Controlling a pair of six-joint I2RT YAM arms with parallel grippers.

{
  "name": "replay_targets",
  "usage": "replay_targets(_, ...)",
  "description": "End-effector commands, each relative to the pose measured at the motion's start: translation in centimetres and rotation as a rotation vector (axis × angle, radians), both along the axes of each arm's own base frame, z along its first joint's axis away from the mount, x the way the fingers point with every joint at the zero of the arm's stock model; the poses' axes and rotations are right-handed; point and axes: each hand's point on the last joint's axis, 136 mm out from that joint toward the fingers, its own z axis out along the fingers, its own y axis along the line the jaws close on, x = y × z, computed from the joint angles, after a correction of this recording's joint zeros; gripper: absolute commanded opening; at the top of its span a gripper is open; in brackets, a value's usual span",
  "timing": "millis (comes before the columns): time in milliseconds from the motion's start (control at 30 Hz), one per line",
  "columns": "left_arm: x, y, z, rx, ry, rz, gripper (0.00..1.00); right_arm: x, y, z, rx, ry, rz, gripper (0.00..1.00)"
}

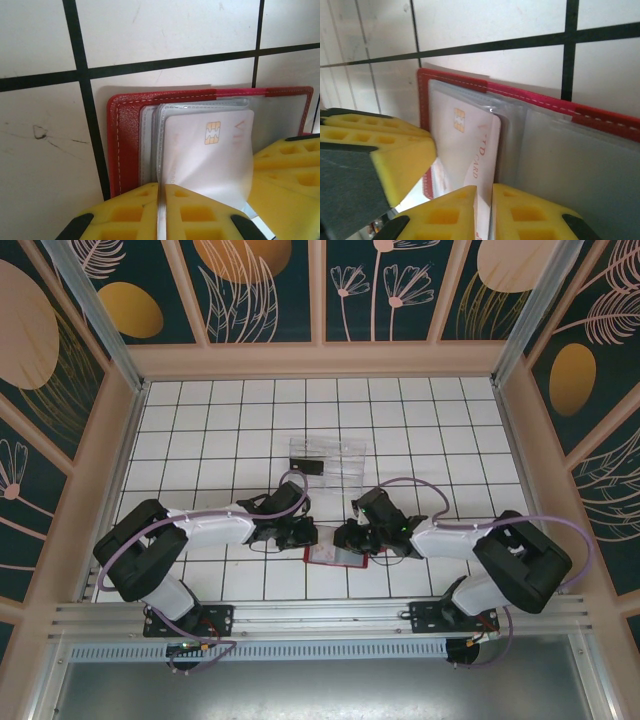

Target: Take the credit cards out of the card holder

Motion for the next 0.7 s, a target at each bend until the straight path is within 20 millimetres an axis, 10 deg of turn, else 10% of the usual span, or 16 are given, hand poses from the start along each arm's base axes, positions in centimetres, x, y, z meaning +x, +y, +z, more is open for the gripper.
replay_targets(0,-1.6,0.4,-1.5,0.007,0.074,0.002,0.11,0.4,0.9,2.3,0.138,-0.029,-0.009,0.16)
replay_targets(667,-1.9,0.1,-1.2,-0.032,0.091,0.014,0.11,0.0,1.4,1.3,0.185,0.01,0.013,0.09)
